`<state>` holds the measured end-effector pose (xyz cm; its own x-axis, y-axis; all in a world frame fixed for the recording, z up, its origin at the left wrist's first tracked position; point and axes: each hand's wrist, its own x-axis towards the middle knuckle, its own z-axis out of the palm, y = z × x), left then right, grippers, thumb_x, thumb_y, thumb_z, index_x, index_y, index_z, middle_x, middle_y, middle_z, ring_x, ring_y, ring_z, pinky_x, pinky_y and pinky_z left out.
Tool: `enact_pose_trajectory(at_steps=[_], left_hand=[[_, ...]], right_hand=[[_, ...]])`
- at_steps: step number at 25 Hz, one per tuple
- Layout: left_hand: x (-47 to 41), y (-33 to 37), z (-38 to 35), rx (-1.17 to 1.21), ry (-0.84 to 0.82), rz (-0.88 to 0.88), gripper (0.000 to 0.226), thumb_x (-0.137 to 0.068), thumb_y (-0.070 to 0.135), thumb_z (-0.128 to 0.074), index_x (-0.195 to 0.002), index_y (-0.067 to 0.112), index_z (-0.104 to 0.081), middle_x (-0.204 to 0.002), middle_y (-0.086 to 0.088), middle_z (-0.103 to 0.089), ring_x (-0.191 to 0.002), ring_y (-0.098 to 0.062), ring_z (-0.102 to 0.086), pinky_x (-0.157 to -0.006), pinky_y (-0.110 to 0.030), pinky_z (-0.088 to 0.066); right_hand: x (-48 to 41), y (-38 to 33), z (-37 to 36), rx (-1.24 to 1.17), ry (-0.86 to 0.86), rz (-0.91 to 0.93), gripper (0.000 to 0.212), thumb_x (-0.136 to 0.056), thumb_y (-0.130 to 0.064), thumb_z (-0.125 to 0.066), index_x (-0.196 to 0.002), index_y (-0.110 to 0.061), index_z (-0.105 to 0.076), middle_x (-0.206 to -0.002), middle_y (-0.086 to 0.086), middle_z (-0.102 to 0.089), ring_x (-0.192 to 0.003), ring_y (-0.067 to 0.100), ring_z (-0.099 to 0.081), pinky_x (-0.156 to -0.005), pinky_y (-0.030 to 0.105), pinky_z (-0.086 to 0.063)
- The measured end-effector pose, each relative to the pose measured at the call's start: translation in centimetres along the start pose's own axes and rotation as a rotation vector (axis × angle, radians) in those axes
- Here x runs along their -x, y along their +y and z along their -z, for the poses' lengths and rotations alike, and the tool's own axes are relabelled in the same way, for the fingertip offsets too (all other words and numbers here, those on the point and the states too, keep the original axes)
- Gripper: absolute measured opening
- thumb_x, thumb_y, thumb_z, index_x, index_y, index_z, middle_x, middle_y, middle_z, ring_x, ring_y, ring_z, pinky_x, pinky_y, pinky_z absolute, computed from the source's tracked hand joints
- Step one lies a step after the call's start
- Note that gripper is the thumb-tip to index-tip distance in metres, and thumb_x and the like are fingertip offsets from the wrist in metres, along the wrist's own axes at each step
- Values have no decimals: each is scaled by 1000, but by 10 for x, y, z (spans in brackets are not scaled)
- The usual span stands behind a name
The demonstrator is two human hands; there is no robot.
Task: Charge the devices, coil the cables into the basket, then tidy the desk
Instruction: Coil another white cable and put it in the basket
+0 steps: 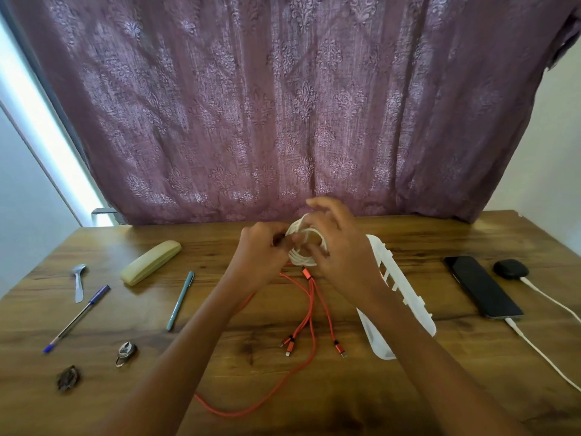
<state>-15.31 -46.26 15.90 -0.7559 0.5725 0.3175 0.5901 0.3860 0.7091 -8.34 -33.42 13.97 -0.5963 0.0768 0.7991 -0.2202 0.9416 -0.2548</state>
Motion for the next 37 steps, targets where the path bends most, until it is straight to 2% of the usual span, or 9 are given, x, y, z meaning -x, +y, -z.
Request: enact_pose_trajectory(at_steps=[5,13,18,22,26,28,30,33,37], left_hand=[[2,0,0,6,41,10,18,-89,18,-59,-81,7,-70,-65,-16,-64,-58,-13,-46,-55,-24,-35],[5,-2,4,-1,115,-6,16,-88,20,-60,-82,10,-71,-60,-11,-63,-53,-8,-44,-52,-18,-35],[8,-3,4,-9,95,-8,17,-88,20,-61,-74,16,-70,-51,1,-53,-48,-3,-40,-49,-14,-33],[10,-4,3,-29,61,-15,19,-87,20,-61,-70,22,-68,-53,4,-59,-49,-6,-47,-49,-16,-34],[10,-8,3,32,75,39,13,-87,20,-62,-80,17,-73,-66,-4,-68,-61,-6,-51,-58,-23,-39],[9,-6,3,69,83,46,13,-87,19,-62,-80,19,-73,-64,1,-66,-58,1,-47,-56,-19,-38],[9,-3,2,89,71,65,15,-87,19,-62,-79,23,-73,-60,5,-63,-54,6,-43,-53,-14,-35],[9,0,0,134,40,96,13,-87,21,-62,-89,22,-75,-64,7,-67,-56,8,-48,-54,-10,-36],[9,-1,-6,167,29,139,14,-87,24,-62,-91,21,-75,-77,-6,-73,-63,-8,-59,-63,-24,-45]], right_hand=[[-1,3,4,344,-94,160,15,-80,-25,-60,-79,-18,-73,-132,10,-55,-123,29,-44,-93,43,-42],[5,-2,1,440,-281,107,36,-81,-22,-35,-102,-17,-64,-150,14,-33,-135,39,-33,-99,57,-38],[5,0,3,356,-408,106,32,-80,-15,-45,-109,-18,-60,-155,13,-17,-142,38,-16,-105,55,-28],[5,8,6,138,-522,3,25,-82,-5,-57,-105,-11,-51,-157,6,-6,-144,23,4,-110,49,-20],[12,11,1,-138,-335,-54,11,-85,-10,-58,-89,-18,-52,-142,4,-31,-133,19,-21,-105,38,-28],[17,8,-3,-267,-169,-114,11,-86,-14,-53,-88,-25,-52,-125,-5,-38,-117,17,-35,-98,22,-32],[22,4,-8,-342,-9,-167,10,-87,-11,-51,-87,-16,-59,-109,-8,-40,-102,17,-45,-88,13,-37],[26,-4,-12,-450,141,-280,9,-91,-5,-52,-87,-4,-60,-96,0,-49,-88,8,-51,-79,12,-40],[30,-14,-17,-607,248,-546,10,-93,-19,-48,-88,-21,-56,-88,4,-59,-80,13,-55,-71,20,-45]])
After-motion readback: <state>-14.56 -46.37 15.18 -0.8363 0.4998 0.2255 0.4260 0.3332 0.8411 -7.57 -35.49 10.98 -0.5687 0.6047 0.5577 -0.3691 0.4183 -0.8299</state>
